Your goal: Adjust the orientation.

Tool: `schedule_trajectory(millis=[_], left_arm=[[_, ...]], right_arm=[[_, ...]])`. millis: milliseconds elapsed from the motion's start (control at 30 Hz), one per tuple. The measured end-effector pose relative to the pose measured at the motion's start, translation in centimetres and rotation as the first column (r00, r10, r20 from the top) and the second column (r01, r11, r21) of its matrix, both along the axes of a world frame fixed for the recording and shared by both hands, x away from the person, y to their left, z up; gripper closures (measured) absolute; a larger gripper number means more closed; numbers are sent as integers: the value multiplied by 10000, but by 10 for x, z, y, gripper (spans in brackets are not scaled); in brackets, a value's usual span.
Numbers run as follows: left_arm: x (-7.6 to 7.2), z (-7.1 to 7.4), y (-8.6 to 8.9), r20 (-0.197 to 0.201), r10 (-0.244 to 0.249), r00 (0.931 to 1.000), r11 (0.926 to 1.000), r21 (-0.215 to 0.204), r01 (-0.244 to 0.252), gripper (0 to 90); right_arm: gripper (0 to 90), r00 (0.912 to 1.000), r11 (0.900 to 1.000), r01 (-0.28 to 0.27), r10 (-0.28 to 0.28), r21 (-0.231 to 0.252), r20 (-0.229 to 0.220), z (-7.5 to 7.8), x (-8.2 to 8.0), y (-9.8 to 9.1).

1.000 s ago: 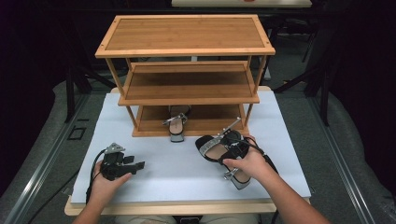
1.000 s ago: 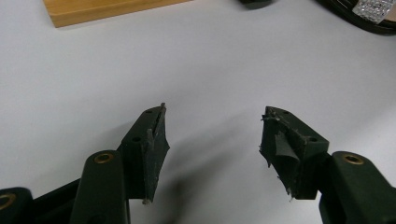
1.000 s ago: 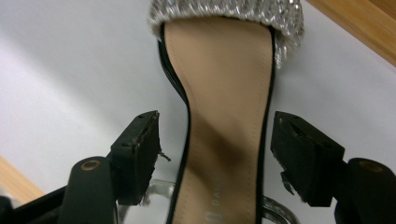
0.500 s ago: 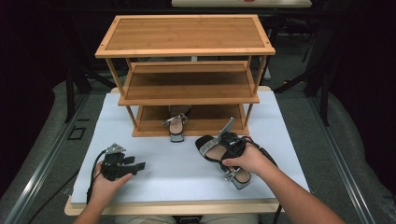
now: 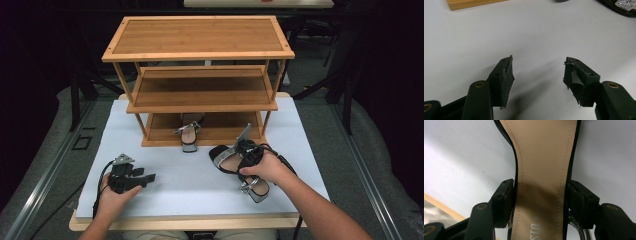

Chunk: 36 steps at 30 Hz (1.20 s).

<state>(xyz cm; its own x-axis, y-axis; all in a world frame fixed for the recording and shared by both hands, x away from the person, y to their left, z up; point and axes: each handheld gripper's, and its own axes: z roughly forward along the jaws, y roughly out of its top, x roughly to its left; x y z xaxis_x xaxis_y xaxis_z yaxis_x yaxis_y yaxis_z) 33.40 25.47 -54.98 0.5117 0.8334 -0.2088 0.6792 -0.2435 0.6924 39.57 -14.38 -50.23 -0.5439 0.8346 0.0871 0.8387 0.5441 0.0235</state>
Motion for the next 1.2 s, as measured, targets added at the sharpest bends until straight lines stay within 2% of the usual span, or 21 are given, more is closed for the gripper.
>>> schedule_trajectory(millis=[133, 233, 300, 400, 467, 533, 633, 700, 733, 833, 867, 933, 967, 1100, 1200], left_arm=[[0, 0, 1, -28, -4, 10000, 10000, 11, 4, 401], [0, 0, 2, -1, 46, 10000, 10000, -38, -46, 401], [0, -1, 2, -48, 86, 10000, 9999, -53, -86, 401], [1, -1, 2, -85, 91, 9999, 9999, -83, -92, 401], [0, -1, 2, -86, 91, 9999, 9999, -73, -92, 401], [0, -1, 1, -80, 57, 10000, 10000, -61, -58, 401], [0, -1, 0, -101, 69, 9999, 10000, -53, -69, 401], [1, -2, -1, -113, 42, 9999, 10000, -33, -42, 401], [1, -2, -1, -113, 33, 9999, 10000, -29, -33, 401], [1, -2, -1, -113, 37, 9999, 10000, -30, -38, 401], [1, -2, 0, -117, 44, 9999, 10000, -38, -44, 401], [1, -2, 1, -129, 56, 9999, 10000, -44, -56, 401], [1, -2, 1, -126, 78, 9999, 10000, -58, -79, 401], [1, -2, 2, -108, 63, 9999, 9999, -79, -63, 401], [1, -2, 2, -103, 59, 9999, 10000, -78, -60, 401]], right_arm=[[407, 10000, 10000, 5, -5, 57, 6, 0, 0, 0], [416, 9995, 9997, -221, 218, 128, 244, 2, -1, -4], [417, 9992, 10000, -42, 42, 1, 387, 5, -3, -7], [419, 9992, 9993, 92, -106, 354, 384, 10, -5, -14], [419, 9968, 9993, 137, -164, 344, 787, 14, -5, -19], [419, 9944, 9986, 290, -334, 452, 1005, 18, -5, -24], [419, 9920, 9924, 719, -816, 999, 966, 23, -1, -32], [419, 9865, 9912, 938, -1052, 931, 1253, 23, 1, -32], [419, 9851, 9897, 981, -1114, 1043, 1314, 22, 4, -32], [419, 9792, 9849, 1238, -1411, 1214, 1455, 19, 12, -27], [419, 9803, 9823, 1256, -1445, 1392, 1346, 18, 16, -26], [419, 9730, 9799, 1482, -1686, 1335, 1578, 16, 21, -22], [419, 9735, 9760, 1533, -1761, 1546, 1461, 15, 24, -22], [419, 9579, 9687, 1867, -2165, 1636, 1888, 10, 33, -14], [419, 9555, 9632, 2100, -2385, 1676, 1734, 9, 39, -9]])
